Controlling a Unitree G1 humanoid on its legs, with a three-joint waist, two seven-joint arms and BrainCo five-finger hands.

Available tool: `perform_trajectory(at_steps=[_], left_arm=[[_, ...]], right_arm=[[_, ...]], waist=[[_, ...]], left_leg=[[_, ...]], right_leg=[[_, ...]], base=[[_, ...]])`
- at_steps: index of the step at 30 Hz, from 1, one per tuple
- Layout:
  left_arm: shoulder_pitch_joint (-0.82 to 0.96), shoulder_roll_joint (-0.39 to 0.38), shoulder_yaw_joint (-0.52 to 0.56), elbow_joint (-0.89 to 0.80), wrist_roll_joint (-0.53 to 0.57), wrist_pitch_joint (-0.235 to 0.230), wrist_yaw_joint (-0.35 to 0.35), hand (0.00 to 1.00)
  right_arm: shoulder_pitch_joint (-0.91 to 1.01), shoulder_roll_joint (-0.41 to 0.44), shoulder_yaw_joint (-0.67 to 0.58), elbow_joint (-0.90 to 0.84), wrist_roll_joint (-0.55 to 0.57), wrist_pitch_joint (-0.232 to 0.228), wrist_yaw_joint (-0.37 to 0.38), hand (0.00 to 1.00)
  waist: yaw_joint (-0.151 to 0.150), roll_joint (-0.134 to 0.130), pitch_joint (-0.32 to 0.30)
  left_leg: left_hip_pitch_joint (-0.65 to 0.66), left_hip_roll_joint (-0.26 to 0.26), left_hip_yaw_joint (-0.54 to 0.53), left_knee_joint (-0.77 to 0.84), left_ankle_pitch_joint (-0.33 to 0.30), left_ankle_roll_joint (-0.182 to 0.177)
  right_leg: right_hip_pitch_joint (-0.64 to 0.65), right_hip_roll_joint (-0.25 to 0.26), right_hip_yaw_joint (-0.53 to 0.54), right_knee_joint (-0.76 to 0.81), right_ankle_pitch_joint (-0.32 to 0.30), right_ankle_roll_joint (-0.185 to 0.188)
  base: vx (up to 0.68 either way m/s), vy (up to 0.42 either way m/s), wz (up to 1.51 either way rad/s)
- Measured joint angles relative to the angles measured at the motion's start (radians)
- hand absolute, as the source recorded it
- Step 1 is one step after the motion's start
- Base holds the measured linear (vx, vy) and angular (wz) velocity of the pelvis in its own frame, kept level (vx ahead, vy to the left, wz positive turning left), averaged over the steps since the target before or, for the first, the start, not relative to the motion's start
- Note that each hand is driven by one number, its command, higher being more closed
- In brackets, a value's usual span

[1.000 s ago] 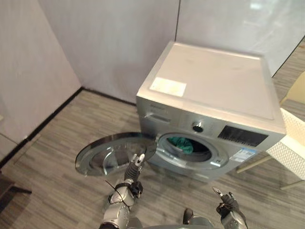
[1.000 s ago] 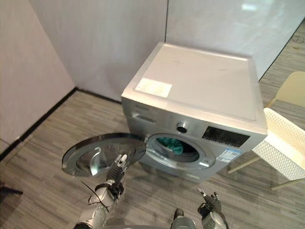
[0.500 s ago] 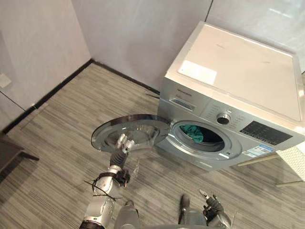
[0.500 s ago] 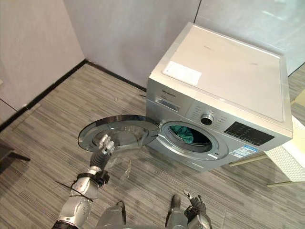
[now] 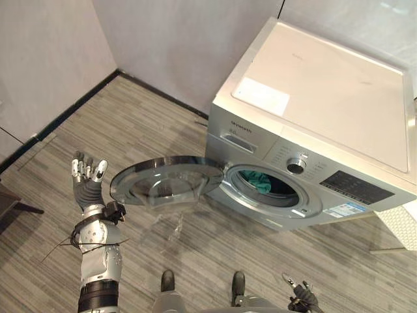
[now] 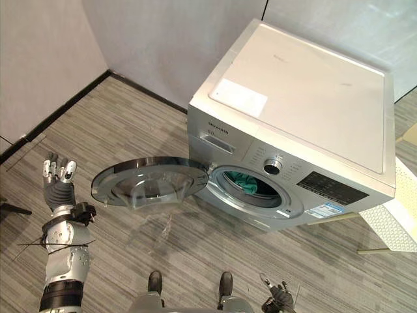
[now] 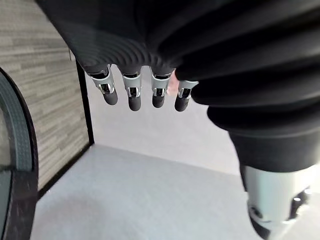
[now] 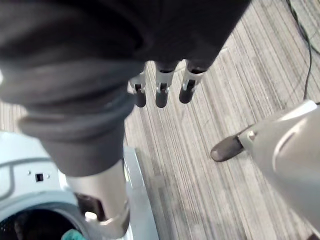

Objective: Pick up the laundry basket with both hands and put the clothes into the washing machine.

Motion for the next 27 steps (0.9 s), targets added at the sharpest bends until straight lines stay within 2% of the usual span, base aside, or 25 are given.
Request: perform_trajectory(at_steps=[4, 5, 8, 9, 11, 13, 15, 16, 19, 21, 24, 25, 27], left_arm=[[-0.203, 0.123, 0.001, 0.156, -0.001, 0.020, 0.029, 0.00], [-0.244, 0.140, -0.002, 0.192, -0.036, 0.023, 0.023, 0.00], [-0.388, 0.148, -0.022, 0.326, -0.123, 0.050, -0.004, 0.00], [-0.427, 0.142, -0.023, 0.374, -0.142, 0.061, -0.017, 0.00], [-0.455, 0.141, -0.004, 0.409, -0.147, 0.033, -0.012, 0.00], [-0.470, 0.136, -0.003, 0.460, -0.174, 0.034, -0.018, 0.00], [-0.467, 0.130, 0.004, 0.512, -0.173, 0.034, -0.018, 0.00], [-0.458, 0.114, 0.004, 0.526, -0.152, 0.036, -0.017, 0.00], [-0.315, 0.059, -0.017, 0.515, -0.041, 0.025, -0.038, 0.00], [-0.202, 0.017, -0.062, 0.517, 0.015, 0.022, -0.045, 0.00], [-0.052, -0.049, -0.138, 0.523, 0.038, 0.029, -0.082, 0.00], [0.018, -0.094, -0.201, 0.528, 0.035, 0.047, -0.128, 0.00], [0.073, -0.140, -0.279, 0.525, 0.020, 0.070, -0.162, 0.00]], right_arm=[[0.042, 0.024, 0.014, -0.056, 0.013, 0.001, 0.003, 0.00], [0.044, 0.028, 0.025, -0.073, 0.024, 0.001, 0.003, 0.00], [0.047, 0.040, 0.058, -0.115, 0.046, 0.000, -0.001, 0.00], [0.047, 0.045, 0.084, -0.134, 0.049, -0.001, -0.008, 0.00], [0.049, 0.050, 0.116, -0.160, 0.062, -0.004, -0.017, 0.00], [0.049, 0.049, 0.138, -0.171, 0.084, -0.004, -0.019, 0.00], [0.048, 0.041, 0.158, -0.188, 0.088, -0.004, -0.025, 0.00], [0.042, 0.038, 0.163, -0.192, 0.088, -0.004, -0.030, 0.00], [0.002, 0.041, 0.177, -0.198, 0.088, -0.003, -0.041, 0.00], [-0.016, 0.040, 0.155, -0.203, 0.087, -0.003, -0.040, 0.00], [-0.027, 0.041, 0.123, -0.207, 0.086, -0.001, -0.038, 0.00], [-0.026, 0.047, 0.103, -0.187, 0.085, 0.002, -0.037, 0.00], [-0.026, 0.049, 0.082, -0.164, 0.084, 0.008, -0.037, 0.00]], waist=[[0.001, -0.015, 0.026], [0.001, -0.018, 0.031], [-0.001, -0.024, 0.041], [-0.003, -0.022, 0.045], [0.001, -0.018, 0.052], [0.004, -0.014, 0.054], [0.017, -0.011, 0.057], [0.029, -0.009, 0.059], [0.037, 0.001, 0.067], [0.059, 0.008, 0.071], [0.057, 0.023, 0.072], [0.053, 0.021, 0.071], [0.053, 0.024, 0.071]], left_leg=[[-0.064, 0.031, 0.037, -0.042, 0.058, -0.025], [-0.074, 0.038, 0.042, -0.044, 0.061, -0.028], [-0.107, 0.066, 0.053, -0.038, 0.069, -0.033], [-0.121, 0.084, 0.057, -0.027, 0.070, -0.035], [-0.130, 0.104, 0.064, -0.020, 0.070, -0.035], [-0.128, 0.106, 0.067, -0.020, 0.070, -0.035], [-0.121, 0.107, 0.078, -0.018, 0.070, -0.035], [-0.114, 0.106, 0.084, -0.016, 0.070, -0.034], [-0.071, 0.097, 0.101, -0.001, 0.060, -0.021], [-0.045, 0.088, 0.129, 0.019, 0.038, -0.011], [-0.035, 0.068, 0.133, 0.031, 0.021, 0.002], [-0.022, 0.047, 0.133, 0.031, 0.021, 0.002], [-0.014, 0.024, 0.125, 0.036, 0.022, 0.002]], right_leg=[[-0.088, 0.018, 0.010, -0.013, 0.021, 0.003], [-0.101, 0.025, 0.016, -0.014, 0.029, 0.002], [-0.134, 0.048, 0.024, -0.019, 0.065, 0.012], [-0.146, 0.064, 0.025, -0.030, 0.097, 0.026], [-0.149, 0.083, 0.027, -0.049, 0.137, 0.030], [-0.148, 0.085, 0.026, -0.049, 0.140, 0.031], [-0.147, 0.085, 0.026, -0.049, 0.152, 0.015], [-0.142, 0.084, 0.026, -0.049, 0.159, 0.019], [-0.099, 0.075, 0.030, -0.041, 0.162, 0.019], [-0.082, 0.062, 0.048, -0.037, 0.164, 0.017], [-0.066, 0.044, 0.054, -0.039, 0.156, 0.021], [-0.050, 0.023, 0.052, -0.037, 0.119, 0.011], [-0.037, 0.006, 0.051, -0.028, 0.066, 0.019]], base=[[-0.13, -0.096, -0.11], [-0.06, -0.078, -0.24], [-0.03, -0.072, -0.23], [-0.02, -0.051, -0.27], [0.00, -0.044, -0.22], [0.03, -0.020, -0.06], [0.02, 0.003, -0.08], [0.00, 0.023, -0.04], [-0.02, 0.040, -0.05], [-0.04, 0.035, -0.23], [-0.08, 0.019, 0.01], [-0.07, 0.027, 0.21], [-0.04, 0.010, 0.21]])
